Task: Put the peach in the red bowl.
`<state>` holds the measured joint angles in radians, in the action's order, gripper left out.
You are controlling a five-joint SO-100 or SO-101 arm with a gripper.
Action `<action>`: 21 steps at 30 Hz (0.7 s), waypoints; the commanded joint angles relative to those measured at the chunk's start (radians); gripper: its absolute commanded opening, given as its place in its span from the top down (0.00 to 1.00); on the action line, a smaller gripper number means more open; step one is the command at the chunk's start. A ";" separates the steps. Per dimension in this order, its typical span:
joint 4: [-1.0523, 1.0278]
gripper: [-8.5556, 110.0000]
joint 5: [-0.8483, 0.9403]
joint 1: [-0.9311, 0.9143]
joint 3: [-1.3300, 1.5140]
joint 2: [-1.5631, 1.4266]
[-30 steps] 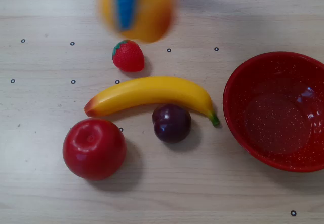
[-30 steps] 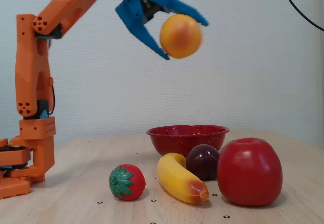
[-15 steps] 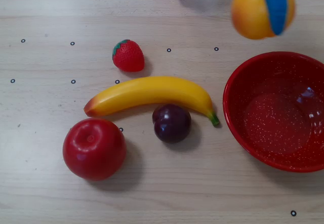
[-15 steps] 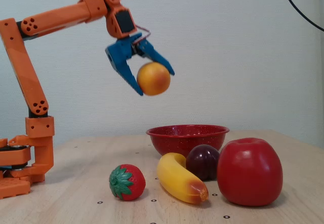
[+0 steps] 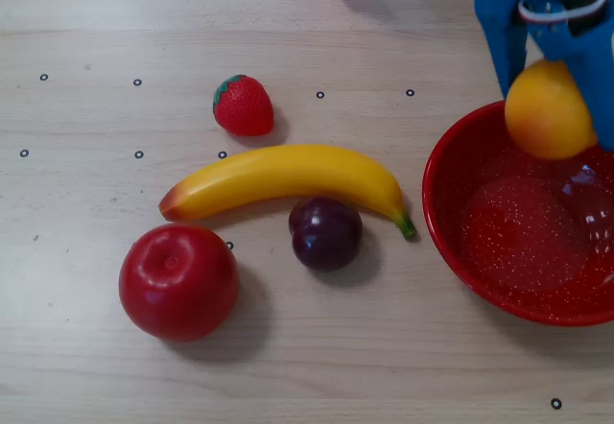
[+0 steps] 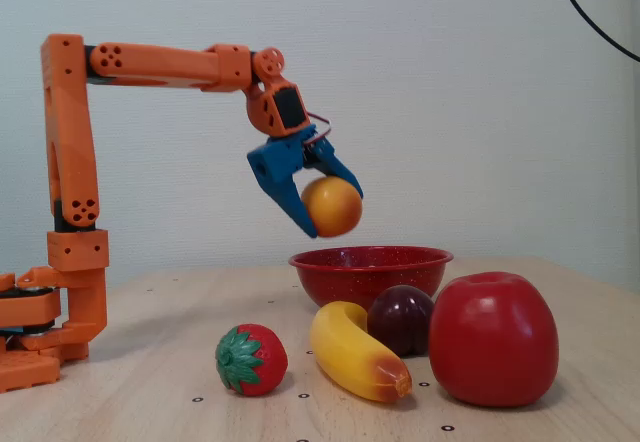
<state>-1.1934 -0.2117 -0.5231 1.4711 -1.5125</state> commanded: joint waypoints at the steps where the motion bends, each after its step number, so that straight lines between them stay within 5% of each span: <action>1: 0.037 0.65 -0.023 -0.014 -0.044 -0.011; 13: 0.141 0.57 -0.055 0.018 -0.038 0.100; 21: 0.189 0.78 -0.017 0.063 -0.133 0.058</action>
<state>-1.0324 -0.2485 -0.5246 1.4419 -1.3545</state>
